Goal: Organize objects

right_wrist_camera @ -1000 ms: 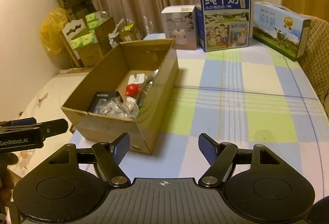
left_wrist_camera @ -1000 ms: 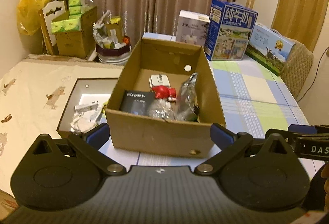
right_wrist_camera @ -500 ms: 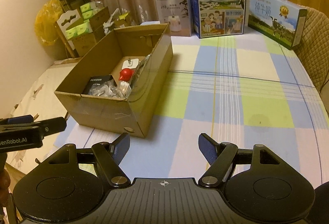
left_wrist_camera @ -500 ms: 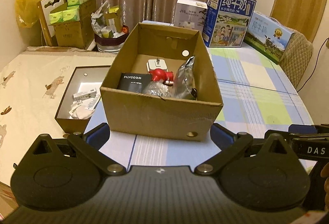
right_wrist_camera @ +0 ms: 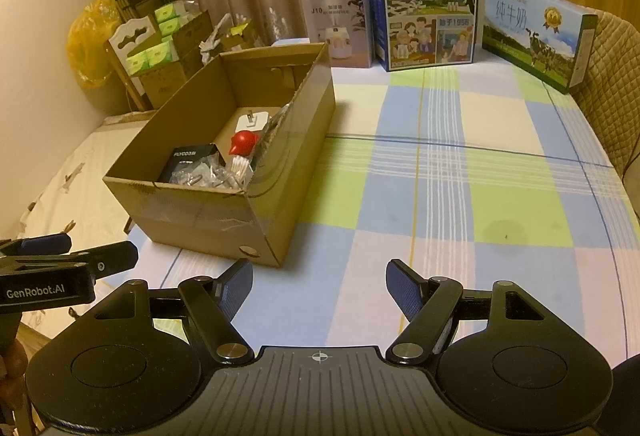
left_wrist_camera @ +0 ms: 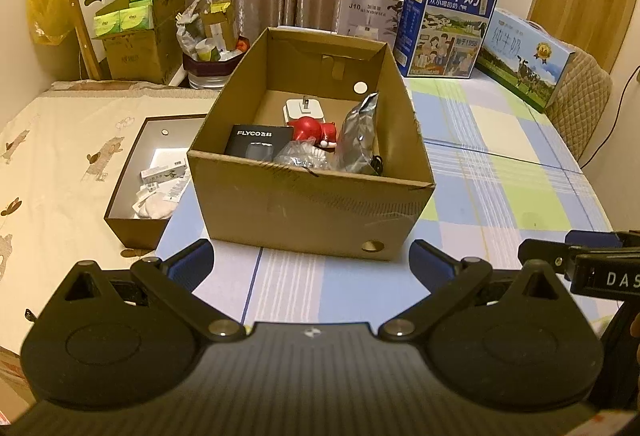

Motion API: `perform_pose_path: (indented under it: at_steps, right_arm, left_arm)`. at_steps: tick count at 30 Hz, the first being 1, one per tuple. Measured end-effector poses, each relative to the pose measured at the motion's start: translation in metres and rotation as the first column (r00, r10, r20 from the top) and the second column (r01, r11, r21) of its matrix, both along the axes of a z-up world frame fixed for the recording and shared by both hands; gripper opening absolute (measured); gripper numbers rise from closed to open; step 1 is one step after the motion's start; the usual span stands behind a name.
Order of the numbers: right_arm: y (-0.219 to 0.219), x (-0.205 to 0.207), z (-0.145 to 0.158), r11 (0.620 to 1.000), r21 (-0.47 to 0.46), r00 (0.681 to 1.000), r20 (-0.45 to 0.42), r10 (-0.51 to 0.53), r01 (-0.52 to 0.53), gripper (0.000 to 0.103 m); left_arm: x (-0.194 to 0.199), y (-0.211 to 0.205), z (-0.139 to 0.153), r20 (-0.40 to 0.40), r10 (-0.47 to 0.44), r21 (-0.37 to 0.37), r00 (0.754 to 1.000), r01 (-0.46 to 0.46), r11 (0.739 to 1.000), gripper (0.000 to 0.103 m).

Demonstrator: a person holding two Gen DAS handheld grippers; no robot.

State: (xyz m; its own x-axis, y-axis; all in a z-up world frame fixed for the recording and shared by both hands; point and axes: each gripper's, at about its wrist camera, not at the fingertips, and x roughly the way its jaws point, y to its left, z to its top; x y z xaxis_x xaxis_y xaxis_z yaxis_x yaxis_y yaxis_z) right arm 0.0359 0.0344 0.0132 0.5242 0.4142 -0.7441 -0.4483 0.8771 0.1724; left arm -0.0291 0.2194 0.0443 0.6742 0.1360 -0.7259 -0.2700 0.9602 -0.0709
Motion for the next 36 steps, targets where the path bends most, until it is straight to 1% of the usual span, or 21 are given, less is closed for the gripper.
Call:
perform_pose_path:
  at_steps: [30,36]
  right_arm:
    - [0.0024,0.0032,-0.0076,1.0,0.006,1.0,-0.019,-0.002,0.002,0.071]
    - [0.001,0.0037,-0.0078,1.0,0.009,1.0,-0.023,-0.006,0.006,0.071]
  left_arm:
    - [0.0082,-0.0049,-0.006,-0.018,-0.025,0.03,1.0,0.026,0.999,0.102]
    - [0.0075,-0.0076,-0.0062,-0.001,-0.034,0.043,0.999,0.034,0.998,0.102]
